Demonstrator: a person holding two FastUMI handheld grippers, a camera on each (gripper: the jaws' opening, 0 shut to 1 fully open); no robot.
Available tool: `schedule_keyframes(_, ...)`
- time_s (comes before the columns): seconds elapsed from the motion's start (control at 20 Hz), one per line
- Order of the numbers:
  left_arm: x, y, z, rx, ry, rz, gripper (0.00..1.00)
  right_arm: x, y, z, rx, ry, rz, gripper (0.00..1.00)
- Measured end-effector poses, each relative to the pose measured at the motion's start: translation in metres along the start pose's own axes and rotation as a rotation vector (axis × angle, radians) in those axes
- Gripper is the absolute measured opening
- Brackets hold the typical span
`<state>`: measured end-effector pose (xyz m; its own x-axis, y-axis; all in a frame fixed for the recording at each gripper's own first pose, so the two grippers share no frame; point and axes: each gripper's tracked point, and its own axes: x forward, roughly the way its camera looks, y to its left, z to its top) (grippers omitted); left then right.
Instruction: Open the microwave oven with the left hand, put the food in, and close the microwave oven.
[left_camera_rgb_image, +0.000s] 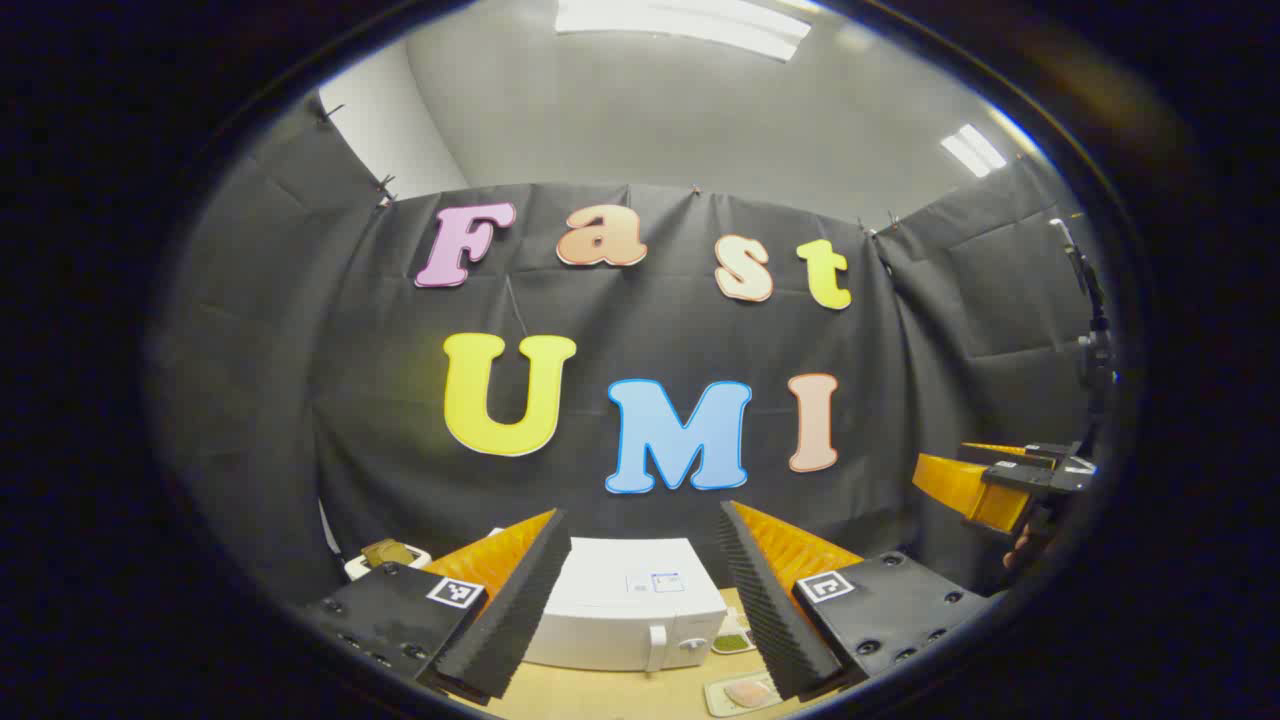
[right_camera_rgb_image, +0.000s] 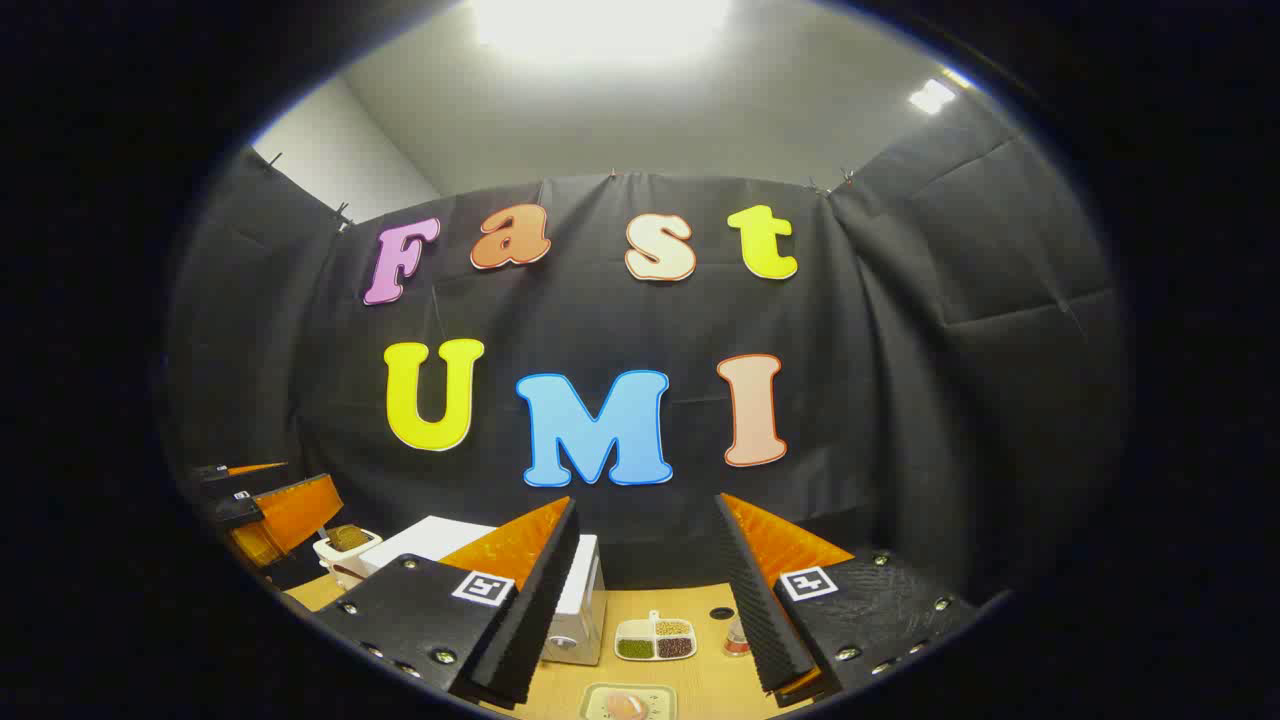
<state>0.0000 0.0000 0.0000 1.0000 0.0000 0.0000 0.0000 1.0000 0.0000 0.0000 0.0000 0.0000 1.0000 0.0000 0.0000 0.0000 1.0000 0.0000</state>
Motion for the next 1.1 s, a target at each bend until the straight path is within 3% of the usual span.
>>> schedule_keyframes(0.2,0.007,-0.002,-0.012,0.0,0.016,0.037,0.97,0.005,-0.008,-0.013,0.027,0.028,0.041,0.81)
schedule_keyframes(0.6,0.017,0.004,-0.01,0.032,-0.004,0.016,0.98,0.015,-0.002,-0.02,0.039,0.056,0.007,0.84)
schedule_keyframes(0.65,0.021,0.006,-0.011,0.023,-0.001,0.007,0.98,0.016,0.0,-0.021,0.038,0.053,0.004,0.77)
schedule_keyframes(0.7,0.022,0.01,-0.013,0.017,0.001,0.003,0.98,0.017,0.002,-0.021,0.039,0.05,0.002,0.84)
schedule_keyframes(0.75,0.023,0.013,-0.015,0.014,0.006,0.003,0.98,0.017,0.005,-0.022,0.04,0.052,0.001,0.84)
schedule_keyframes(1.1,0.039,0.016,-0.06,0.01,0.031,-0.022,0.98,0.014,-0.001,-0.031,0.014,0.07,-0.033,0.84)
